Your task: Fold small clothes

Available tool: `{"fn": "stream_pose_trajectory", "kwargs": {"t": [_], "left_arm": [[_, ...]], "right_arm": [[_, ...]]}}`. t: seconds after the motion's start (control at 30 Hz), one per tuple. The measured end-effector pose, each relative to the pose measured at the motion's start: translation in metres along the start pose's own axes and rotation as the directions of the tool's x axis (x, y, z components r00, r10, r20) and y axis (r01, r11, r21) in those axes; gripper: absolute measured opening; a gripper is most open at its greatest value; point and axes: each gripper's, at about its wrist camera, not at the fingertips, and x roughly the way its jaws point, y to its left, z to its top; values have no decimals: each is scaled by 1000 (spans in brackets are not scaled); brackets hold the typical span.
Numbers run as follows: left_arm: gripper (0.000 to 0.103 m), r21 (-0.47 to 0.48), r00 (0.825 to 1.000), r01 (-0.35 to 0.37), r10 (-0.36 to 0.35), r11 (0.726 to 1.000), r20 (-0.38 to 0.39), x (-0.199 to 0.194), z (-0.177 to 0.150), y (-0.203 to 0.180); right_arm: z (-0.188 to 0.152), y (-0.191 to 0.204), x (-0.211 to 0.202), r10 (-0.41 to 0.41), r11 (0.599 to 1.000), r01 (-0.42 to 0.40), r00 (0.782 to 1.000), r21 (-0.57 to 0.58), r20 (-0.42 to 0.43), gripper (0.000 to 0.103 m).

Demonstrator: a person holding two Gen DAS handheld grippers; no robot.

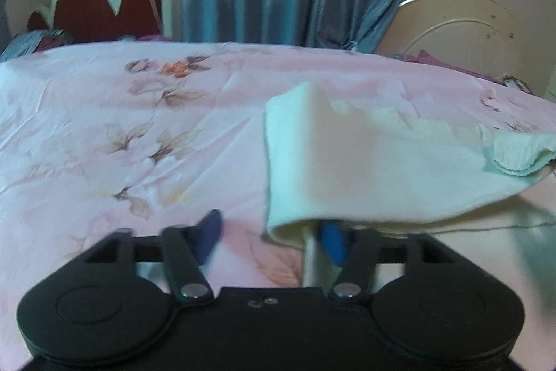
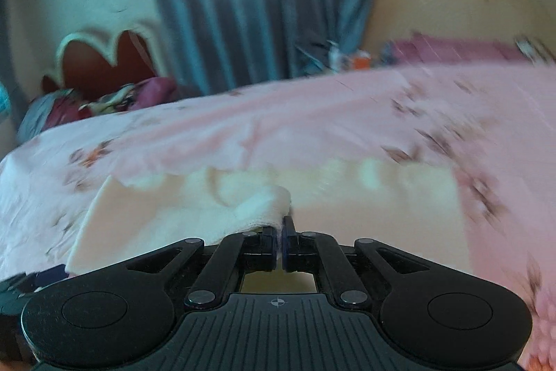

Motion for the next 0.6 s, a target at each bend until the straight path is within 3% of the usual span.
{"fn": "stream_pose_trajectory", "kwargs": {"t": [0.07, 0.17, 0.43, 0.6], "left_arm": [[28, 24, 1000, 19, -19, 1000, 14, -2, -1, -4], [18, 66, 999, 31, -33, 997, 23, -5, -2, -12], [17, 106, 999, 46, -45, 993, -8, -4, -3, -18], [17, 107, 999, 46, -45, 993, -19, -4, -2, -18]], "right_arm": [[-1, -25, 1, -2, 996, 4, 1000, 89, -28, 2], [-3, -51, 0, -15, 984, 23, 999, 175, -47, 2], [-11, -84, -8, -91, 964, 102, 994, 246, -56, 2], [-8, -96, -13, -88, 962, 97, 995, 253, -49, 2]]}}
